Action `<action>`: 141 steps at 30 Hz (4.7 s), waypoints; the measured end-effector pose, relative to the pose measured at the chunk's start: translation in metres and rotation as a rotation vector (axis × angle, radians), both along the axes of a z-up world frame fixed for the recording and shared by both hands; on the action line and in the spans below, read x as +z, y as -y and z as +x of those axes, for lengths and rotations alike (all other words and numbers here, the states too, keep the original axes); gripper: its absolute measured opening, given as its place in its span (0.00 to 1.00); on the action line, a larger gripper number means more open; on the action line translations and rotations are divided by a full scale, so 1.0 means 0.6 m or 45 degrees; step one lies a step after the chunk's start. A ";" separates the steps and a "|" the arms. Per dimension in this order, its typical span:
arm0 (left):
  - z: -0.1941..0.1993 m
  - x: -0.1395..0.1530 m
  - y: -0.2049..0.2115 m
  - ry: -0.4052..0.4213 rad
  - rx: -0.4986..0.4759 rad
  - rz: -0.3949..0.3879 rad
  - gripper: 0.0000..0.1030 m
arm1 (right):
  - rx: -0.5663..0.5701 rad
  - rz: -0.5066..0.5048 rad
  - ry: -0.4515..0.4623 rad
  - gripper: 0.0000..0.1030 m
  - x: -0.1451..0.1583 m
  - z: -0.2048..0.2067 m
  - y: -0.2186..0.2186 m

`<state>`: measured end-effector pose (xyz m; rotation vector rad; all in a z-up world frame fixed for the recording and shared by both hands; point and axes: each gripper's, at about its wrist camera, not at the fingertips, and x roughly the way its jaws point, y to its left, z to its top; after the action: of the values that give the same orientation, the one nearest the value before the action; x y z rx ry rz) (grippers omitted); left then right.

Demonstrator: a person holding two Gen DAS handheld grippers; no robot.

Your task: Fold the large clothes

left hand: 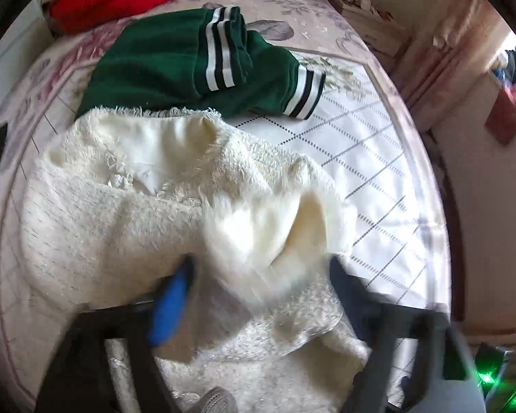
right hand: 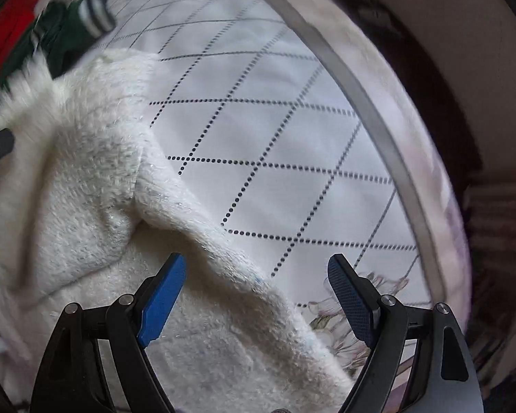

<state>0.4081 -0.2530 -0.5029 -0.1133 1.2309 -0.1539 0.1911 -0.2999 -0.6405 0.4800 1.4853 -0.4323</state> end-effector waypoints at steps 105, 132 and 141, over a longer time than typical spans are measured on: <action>-0.016 -0.058 -0.158 -0.229 0.125 0.316 0.98 | 0.562 0.069 -0.211 0.77 0.035 0.207 0.053; 0.025 -0.077 -0.229 -0.120 0.027 0.544 1.00 | -0.495 1.110 0.013 0.07 -0.148 0.084 0.144; -0.008 -0.101 -0.188 -0.164 0.021 0.520 1.00 | -0.020 0.471 -0.096 0.30 -0.058 0.122 0.226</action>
<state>0.4034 -0.1399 -0.5633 0.2248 1.3658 0.1223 0.2643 -0.4352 -0.6752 0.7736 1.6430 -0.1873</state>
